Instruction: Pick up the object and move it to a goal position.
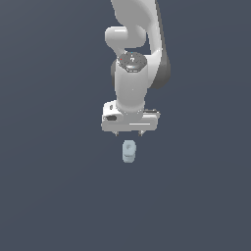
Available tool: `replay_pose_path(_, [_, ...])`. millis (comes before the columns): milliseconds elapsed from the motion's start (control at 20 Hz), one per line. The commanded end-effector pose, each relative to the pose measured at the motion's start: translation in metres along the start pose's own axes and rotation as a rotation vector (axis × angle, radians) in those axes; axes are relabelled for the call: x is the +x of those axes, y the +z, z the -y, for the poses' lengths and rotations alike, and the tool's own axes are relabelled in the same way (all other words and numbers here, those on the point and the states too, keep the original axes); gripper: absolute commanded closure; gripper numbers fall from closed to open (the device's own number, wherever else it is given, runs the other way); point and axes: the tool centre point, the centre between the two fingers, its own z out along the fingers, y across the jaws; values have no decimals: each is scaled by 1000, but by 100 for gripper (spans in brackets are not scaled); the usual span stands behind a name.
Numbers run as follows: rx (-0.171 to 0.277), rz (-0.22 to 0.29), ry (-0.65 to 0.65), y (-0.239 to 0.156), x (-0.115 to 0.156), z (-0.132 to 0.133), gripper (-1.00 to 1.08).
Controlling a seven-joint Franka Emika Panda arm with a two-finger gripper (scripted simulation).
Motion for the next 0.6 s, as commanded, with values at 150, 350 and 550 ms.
replay_pose_path(150, [1, 0, 2, 0, 0, 2, -92])
replay_pose_path(350, [3, 0, 9, -1, 2, 11, -92])
replay_pose_path(550, [4, -1, 9, -4, 3, 16, -92])
